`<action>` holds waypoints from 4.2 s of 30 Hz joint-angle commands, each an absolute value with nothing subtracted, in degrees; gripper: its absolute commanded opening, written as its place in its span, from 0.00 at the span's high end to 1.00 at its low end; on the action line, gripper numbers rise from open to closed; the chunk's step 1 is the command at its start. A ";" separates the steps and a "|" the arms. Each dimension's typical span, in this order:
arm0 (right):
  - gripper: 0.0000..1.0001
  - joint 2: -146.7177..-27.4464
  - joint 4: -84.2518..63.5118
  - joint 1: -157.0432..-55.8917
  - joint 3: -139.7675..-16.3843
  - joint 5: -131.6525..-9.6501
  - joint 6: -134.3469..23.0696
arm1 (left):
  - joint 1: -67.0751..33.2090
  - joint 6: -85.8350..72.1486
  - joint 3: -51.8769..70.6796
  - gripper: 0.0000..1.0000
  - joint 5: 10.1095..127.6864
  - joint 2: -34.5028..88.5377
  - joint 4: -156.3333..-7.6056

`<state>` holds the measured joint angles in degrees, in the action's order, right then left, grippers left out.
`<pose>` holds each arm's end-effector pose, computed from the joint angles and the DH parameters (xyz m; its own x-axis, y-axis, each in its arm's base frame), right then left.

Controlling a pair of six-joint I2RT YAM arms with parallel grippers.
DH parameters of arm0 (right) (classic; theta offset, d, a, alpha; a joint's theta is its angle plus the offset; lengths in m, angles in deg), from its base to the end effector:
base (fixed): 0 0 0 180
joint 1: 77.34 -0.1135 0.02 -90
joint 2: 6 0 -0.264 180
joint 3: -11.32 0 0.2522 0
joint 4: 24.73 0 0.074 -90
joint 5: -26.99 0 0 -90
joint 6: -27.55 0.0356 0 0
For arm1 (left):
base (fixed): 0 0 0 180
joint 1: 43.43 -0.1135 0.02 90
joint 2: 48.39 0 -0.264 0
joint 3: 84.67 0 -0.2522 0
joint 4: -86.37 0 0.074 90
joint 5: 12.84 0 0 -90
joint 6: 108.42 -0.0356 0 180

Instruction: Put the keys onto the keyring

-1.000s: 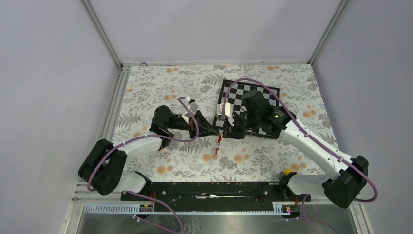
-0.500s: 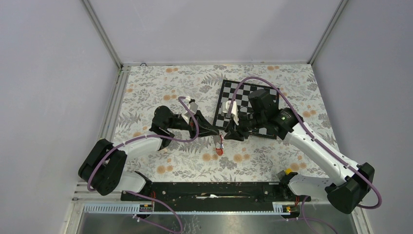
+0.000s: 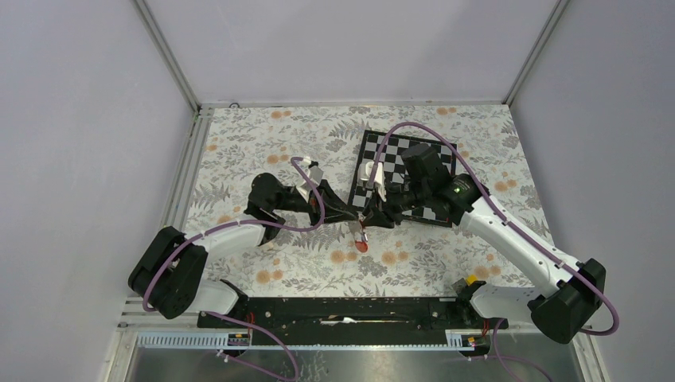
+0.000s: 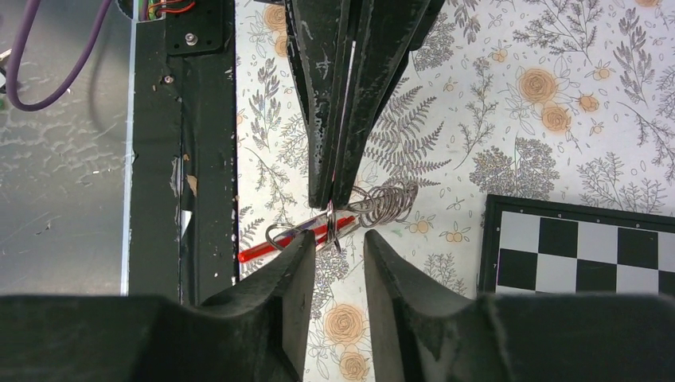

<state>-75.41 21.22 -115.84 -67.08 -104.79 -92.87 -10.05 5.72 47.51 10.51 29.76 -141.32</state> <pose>0.1861 0.1783 0.3396 0.0402 -0.4505 -0.8919 -0.9979 0.0279 -0.0591 0.2054 -0.1745 0.2708 -0.1611 -0.0880 -0.9830 0.9686 -0.2051 -0.1404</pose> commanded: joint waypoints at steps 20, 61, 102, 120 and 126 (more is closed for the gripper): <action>1.00 -75.35 20.23 -115.51 -69.42 -106.39 -92.68 | -10.26 5.73 47.55 1.00 10.43 29.88 -146.21; 1.00 -89.79 44.64 -124.98 -89.70 -83.48 -96.72 | -9.09 1.97 46.29 0.73 14.08 33.76 -145.50; 1.00 -88.33 42.03 -124.97 -87.22 -83.98 -96.04 | -9.07 2.23 46.12 1.00 13.25 34.34 -145.15; 0.56 -80.11 37.20 -122.17 -80.39 -90.64 -96.42 | -9.24 5.13 46.28 1.00 7.17 30.58 -149.45; 0.57 -79.44 37.18 -122.02 -79.51 -94.09 -98.15 | -9.24 7.68 46.18 1.00 6.32 30.89 -152.12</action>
<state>-80.61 38.60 -122.38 -80.13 -89.80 -96.45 -9.26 5.63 47.33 8.41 32.32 -145.27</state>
